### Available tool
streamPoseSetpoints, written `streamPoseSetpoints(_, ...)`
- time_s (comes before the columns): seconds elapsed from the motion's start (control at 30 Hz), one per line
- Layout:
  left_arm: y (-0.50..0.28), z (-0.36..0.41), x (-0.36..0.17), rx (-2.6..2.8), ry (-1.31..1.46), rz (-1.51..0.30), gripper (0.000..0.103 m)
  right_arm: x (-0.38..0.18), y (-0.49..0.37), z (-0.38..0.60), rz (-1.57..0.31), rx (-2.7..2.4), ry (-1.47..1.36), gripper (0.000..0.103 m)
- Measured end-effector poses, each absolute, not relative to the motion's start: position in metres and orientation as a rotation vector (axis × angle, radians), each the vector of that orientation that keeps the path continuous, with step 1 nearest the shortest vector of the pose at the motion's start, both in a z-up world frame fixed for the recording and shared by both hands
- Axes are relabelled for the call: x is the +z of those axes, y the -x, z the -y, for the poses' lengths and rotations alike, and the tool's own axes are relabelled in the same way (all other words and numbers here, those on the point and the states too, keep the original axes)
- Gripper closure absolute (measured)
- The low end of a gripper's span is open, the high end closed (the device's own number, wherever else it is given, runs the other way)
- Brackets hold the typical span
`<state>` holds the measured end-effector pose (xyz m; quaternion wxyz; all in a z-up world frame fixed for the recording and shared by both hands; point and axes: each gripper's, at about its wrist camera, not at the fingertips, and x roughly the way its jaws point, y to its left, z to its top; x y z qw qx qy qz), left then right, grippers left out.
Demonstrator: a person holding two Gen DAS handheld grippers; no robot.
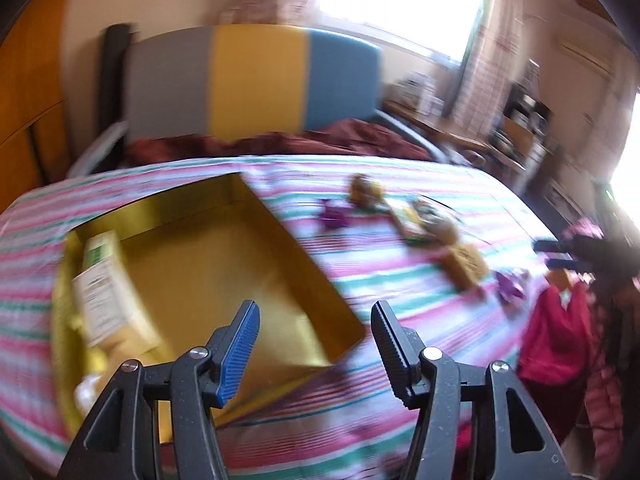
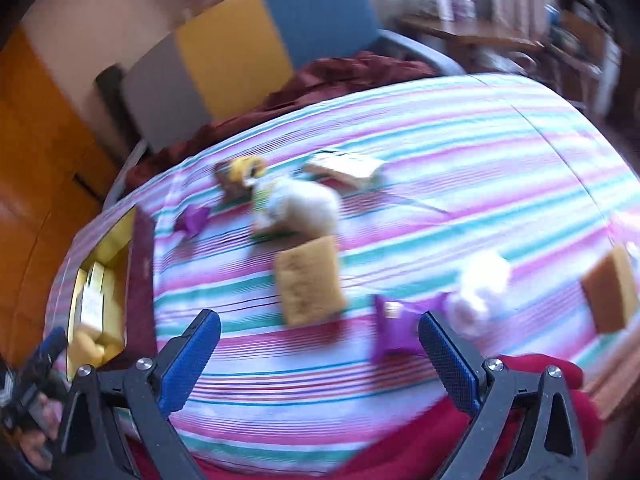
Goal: Organize objects
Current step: 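Grasp the purple snack packet with the left tool while the right tool grasps another wrapped white bundle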
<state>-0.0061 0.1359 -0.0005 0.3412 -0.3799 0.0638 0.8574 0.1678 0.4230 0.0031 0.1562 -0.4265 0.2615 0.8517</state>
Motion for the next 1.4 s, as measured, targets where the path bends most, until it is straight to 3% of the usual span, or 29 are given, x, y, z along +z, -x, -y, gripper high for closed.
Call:
streamPoseSetpoints(0.33, -0.025, -0.224, -0.011, 2.005, 0.994, -0.311, 0.044, -0.004, -0.197, -0.499, -0.845, 2.203, 1.141, 0.003)
streamPoseSetpoints(0.47, -0.034, -0.241, -0.016, 1.954, 1.005, -0.349, 0.044, -0.014, -0.188, -0.504, -0.782, 2.162, 1.195, 0.004)
streamPoseSetpoints(0.53, -0.037, -0.251, -0.017, 1.927, 0.995, -0.37, 0.044, -0.016, -0.182, -0.507, -0.796, 2.179, 1.217, 0.011)
streamPoseSetpoints(0.6, -0.044, -0.263, -0.015, 1.885, 0.96, -0.4, 0.044, -0.018, -0.177, -0.51, -0.797, 2.173, 1.241, 0.011)
streamPoseSetpoints(0.87, -0.082, -0.336, -0.024, 1.664, 0.738, -0.613, 0.044, -0.05, -0.14, -0.516, -0.79, 2.104, 1.586, 0.014)
streamPoseSetpoints(0.9, -0.085, -0.345, -0.027, 1.642, 0.724, -0.634, 0.044, -0.054, -0.137, -0.516, -0.798, 2.094, 1.628, 0.021)
streamPoseSetpoints(0.97, -0.089, -0.359, -0.033, 1.604, 0.703, -0.669, 0.044, -0.061, -0.135, -0.516, -0.777, 2.075, 1.677, 0.044)
streamPoseSetpoints(1.0, -0.09, -0.366, -0.036, 1.589, 0.7, -0.68, 0.044, -0.064, -0.135, -0.516, -0.78, 2.067, 1.692, 0.063)
streamPoseSetpoints(1.2, -0.086, -0.396, -0.048, 1.517, 0.694, -0.722, 0.044, -0.062, -0.149, -0.521, -0.859, 2.059, 1.615, 0.065)
streamPoseSetpoints(1.4, -0.079, -0.43, -0.06, 1.465, 0.676, -0.793, 0.044, -0.058, -0.168, -0.53, -0.968, 2.04, 1.503, 0.06)
